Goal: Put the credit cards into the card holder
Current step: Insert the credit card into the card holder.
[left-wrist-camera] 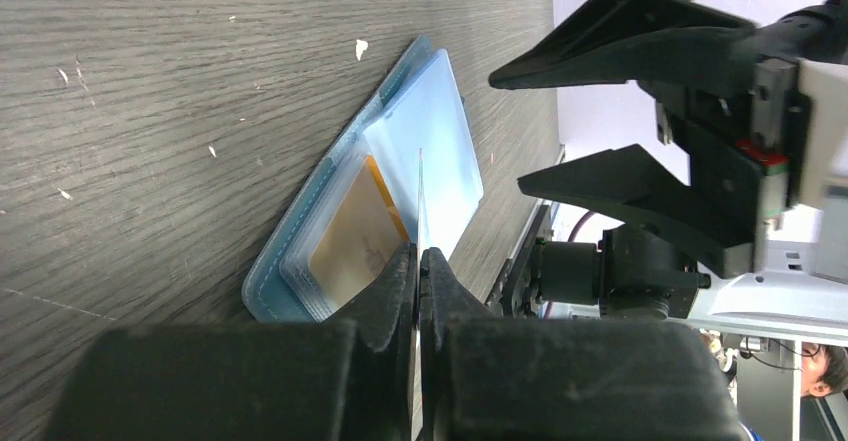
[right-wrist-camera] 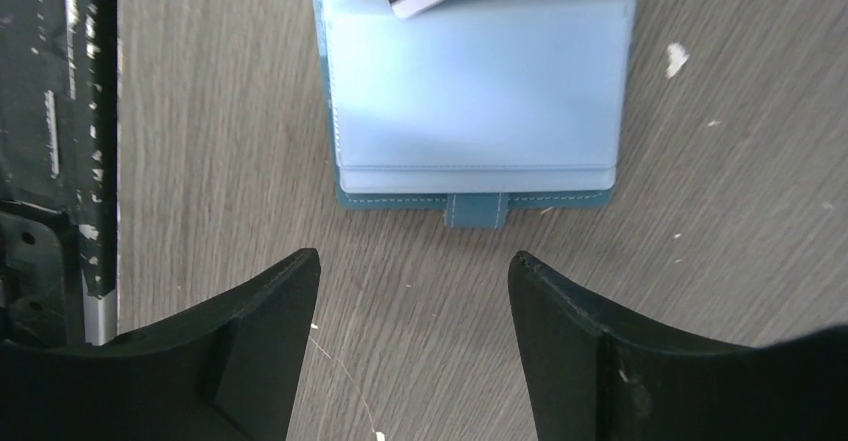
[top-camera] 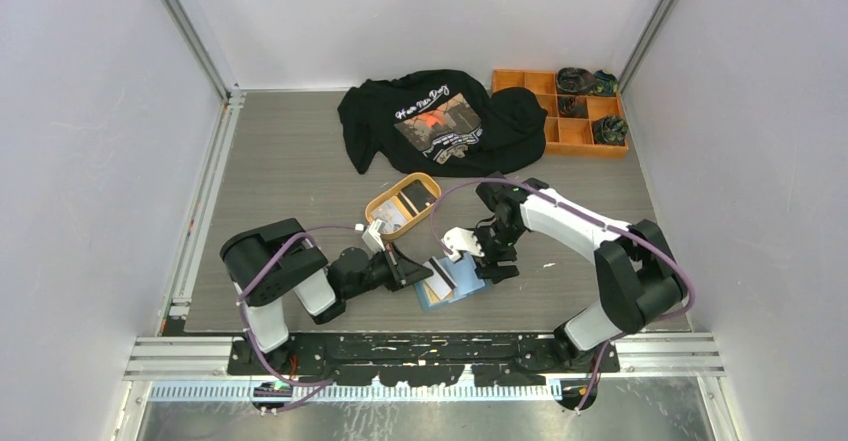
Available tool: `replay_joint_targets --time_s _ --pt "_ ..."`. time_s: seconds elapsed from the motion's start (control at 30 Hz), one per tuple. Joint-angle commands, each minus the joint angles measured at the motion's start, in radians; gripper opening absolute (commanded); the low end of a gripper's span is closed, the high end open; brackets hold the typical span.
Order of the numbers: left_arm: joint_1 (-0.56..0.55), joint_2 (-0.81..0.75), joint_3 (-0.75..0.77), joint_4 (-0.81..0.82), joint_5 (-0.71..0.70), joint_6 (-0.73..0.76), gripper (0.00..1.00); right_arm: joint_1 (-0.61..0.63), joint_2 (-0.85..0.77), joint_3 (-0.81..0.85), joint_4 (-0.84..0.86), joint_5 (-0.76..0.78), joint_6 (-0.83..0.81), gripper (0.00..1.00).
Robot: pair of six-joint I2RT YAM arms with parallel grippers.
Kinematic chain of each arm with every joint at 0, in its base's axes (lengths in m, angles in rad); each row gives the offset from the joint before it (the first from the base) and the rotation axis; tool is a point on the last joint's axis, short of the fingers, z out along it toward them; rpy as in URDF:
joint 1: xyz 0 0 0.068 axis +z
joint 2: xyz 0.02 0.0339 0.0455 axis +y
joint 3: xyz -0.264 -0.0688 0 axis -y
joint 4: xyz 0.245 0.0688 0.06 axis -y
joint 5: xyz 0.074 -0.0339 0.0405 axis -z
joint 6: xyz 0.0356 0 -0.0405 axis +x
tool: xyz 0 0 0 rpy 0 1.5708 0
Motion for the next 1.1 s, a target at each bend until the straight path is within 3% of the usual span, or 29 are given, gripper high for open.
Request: replay_joint_targets --time_s 0.0,0.77,1.07 --pt "-0.002 -0.001 0.01 0.071 -0.027 0.002 0.0 0.006 0.037 -0.007 0.032 0.081 0.016 0.74" --pt "-0.02 0.002 0.031 -0.085 -0.021 -0.075 0.0 0.076 0.101 0.002 0.05 0.088 0.066 0.65" --pt "-0.033 -0.078 0.048 -0.256 -0.05 -0.066 0.0 0.115 0.123 0.006 0.069 0.097 0.095 0.61"
